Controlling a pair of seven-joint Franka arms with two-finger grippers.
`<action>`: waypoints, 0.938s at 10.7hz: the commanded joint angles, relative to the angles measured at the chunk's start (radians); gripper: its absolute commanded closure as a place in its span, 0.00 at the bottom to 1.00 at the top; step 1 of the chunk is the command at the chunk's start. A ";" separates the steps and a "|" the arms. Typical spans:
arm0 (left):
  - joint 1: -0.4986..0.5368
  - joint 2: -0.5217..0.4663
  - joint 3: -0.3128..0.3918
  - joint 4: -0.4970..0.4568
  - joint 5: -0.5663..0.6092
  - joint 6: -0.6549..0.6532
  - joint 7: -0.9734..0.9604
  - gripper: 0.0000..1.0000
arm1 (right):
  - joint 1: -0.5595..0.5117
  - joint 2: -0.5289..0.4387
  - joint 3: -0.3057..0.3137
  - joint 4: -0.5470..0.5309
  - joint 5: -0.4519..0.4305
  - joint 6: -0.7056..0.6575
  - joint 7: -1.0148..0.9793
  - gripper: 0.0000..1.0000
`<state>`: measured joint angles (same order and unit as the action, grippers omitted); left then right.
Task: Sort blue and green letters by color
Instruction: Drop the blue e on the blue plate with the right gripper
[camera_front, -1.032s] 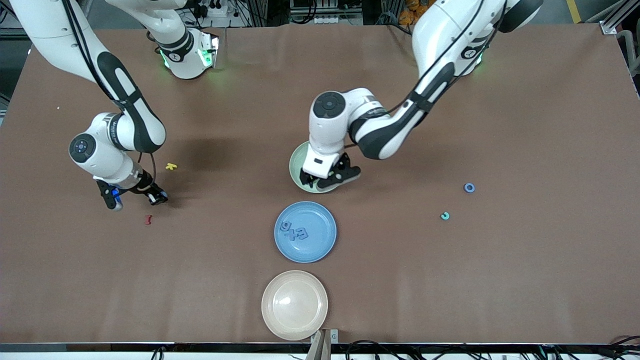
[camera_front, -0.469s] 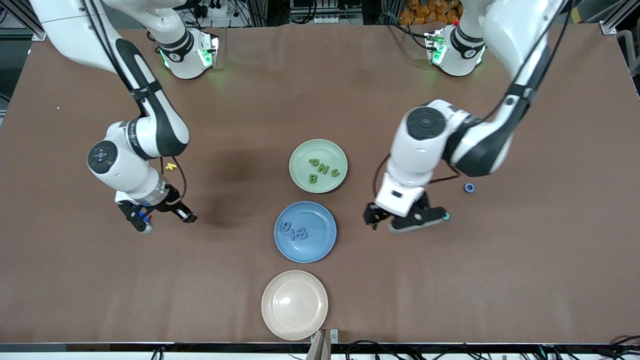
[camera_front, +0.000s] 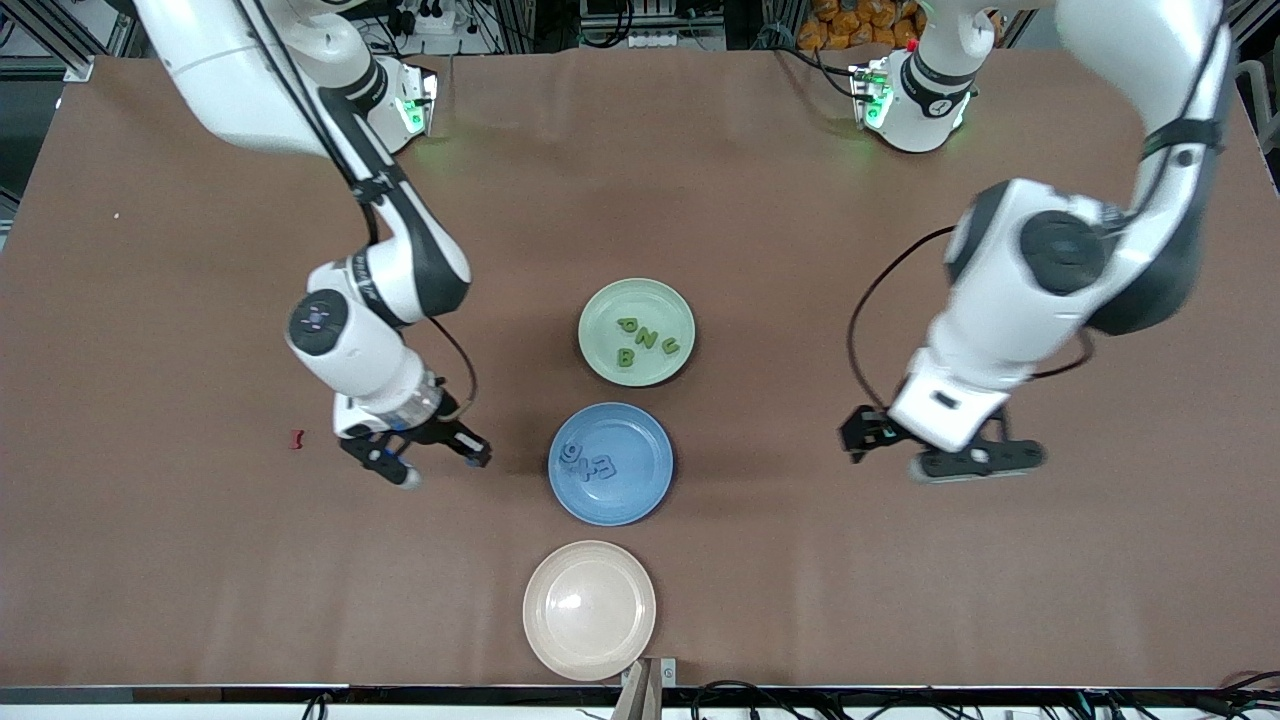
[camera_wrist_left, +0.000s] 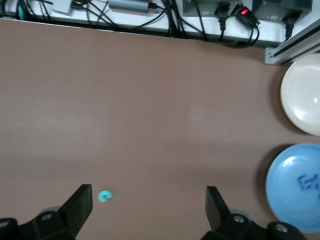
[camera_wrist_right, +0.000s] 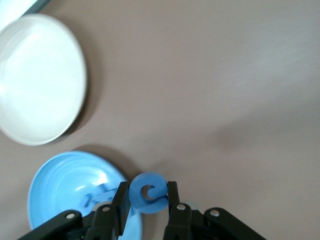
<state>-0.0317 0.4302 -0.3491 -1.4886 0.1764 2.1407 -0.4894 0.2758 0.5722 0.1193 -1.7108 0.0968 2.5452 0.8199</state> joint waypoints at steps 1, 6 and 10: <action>0.006 -0.140 0.168 -0.021 -0.188 -0.240 0.314 0.00 | 0.101 0.162 -0.009 0.199 0.005 0.018 -0.004 0.85; -0.001 -0.303 0.291 0.013 -0.236 -0.517 0.436 0.00 | 0.213 0.216 -0.009 0.234 0.004 0.124 0.071 0.36; -0.004 -0.387 0.384 -0.016 -0.341 -0.610 0.492 0.00 | 0.191 0.198 -0.009 0.223 -0.054 0.052 0.073 0.00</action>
<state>-0.0273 0.0853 0.0055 -1.4705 -0.1357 1.5632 -0.0497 0.4893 0.7710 0.1123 -1.5081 0.0895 2.6625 0.8843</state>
